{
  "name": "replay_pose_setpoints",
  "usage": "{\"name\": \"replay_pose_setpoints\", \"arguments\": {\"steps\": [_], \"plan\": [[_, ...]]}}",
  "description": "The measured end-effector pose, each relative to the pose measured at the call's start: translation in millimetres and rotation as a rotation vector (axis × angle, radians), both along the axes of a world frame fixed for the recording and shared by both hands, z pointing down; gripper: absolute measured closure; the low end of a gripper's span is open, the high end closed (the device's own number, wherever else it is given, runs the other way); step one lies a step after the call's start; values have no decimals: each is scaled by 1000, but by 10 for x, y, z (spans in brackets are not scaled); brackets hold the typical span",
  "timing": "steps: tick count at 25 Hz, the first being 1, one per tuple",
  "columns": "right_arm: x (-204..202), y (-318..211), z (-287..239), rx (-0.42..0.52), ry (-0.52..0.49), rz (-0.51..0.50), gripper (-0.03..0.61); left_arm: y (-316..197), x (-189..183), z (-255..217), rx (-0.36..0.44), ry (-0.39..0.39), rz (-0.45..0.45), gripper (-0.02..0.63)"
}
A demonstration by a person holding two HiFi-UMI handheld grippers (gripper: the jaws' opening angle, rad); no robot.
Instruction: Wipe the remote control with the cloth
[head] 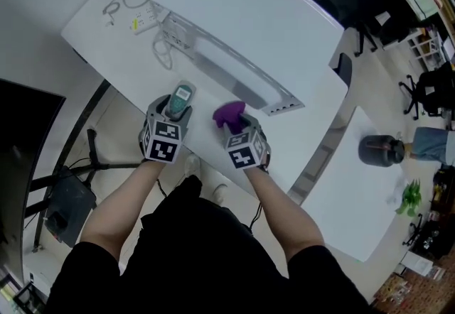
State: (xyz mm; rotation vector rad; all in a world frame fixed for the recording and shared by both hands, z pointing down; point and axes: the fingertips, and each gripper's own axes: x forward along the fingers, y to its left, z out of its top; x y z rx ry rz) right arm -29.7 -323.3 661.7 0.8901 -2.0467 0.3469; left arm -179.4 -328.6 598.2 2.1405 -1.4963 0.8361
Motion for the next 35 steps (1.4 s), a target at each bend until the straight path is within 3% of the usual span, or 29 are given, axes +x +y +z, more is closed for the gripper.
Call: {"name": "replay_pose_setpoints", "arguments": {"steps": [6,13,16,19,22,25,30,35], "plan": [[30,1,-11,-8,-16,12,453,227,91,-184,55,-54,65,356],[118,456,-1291,169,-246,-24,460,718,437,-598,163,-146,169,356],[75,805,-1912,260,-334,-117,460,1007,684,-788,216,-207,216,356],[-74,1248,-2293,300,-356,-265,460,1312,979,-930,258,-274,261,356],[-220,1697,-2324,271,-315,-399,460,1607,1267,-1043,298,-346,309,356],[-227,2017,-2183,236,-267,-461,460,1867,1466,-1178,332,-405,325,356],[-4,2070,-2176,303,-188,-427,463,2225,1538,-1387,373,-424,337,356],[196,1909,-2452,355,-224,-297,463,2424,1438,-1451,391,-387,347,356]]}}
